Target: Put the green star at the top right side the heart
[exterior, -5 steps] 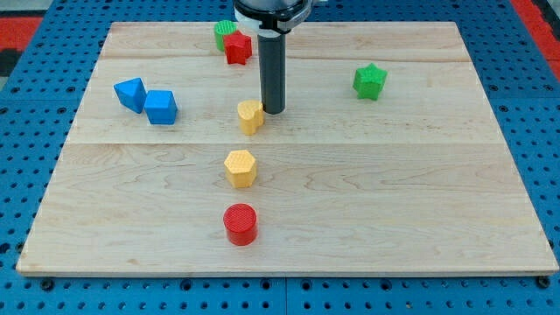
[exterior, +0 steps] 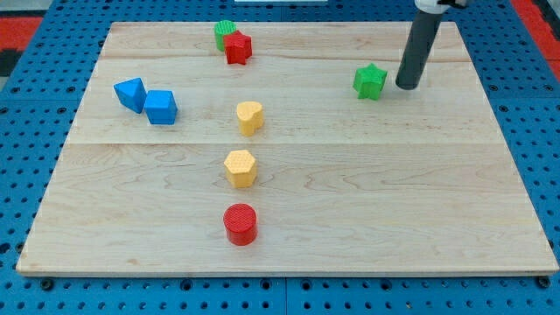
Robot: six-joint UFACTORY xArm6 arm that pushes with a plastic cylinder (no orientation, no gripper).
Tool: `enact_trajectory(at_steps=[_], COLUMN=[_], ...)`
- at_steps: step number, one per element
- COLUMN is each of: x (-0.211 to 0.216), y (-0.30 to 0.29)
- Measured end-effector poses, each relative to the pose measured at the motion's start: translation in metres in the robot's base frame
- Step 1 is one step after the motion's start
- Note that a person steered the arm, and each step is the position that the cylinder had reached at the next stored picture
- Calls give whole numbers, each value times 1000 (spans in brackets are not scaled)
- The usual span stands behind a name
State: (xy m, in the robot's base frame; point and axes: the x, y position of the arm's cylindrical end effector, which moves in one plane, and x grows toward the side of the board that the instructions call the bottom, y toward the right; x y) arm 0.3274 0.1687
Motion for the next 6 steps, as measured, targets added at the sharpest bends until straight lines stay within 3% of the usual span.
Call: enact_trajectory(at_steps=[1,2,3,5,6], x=[-5,-5,-5,19,19], y=[-88,-141,-152,-105,-141])
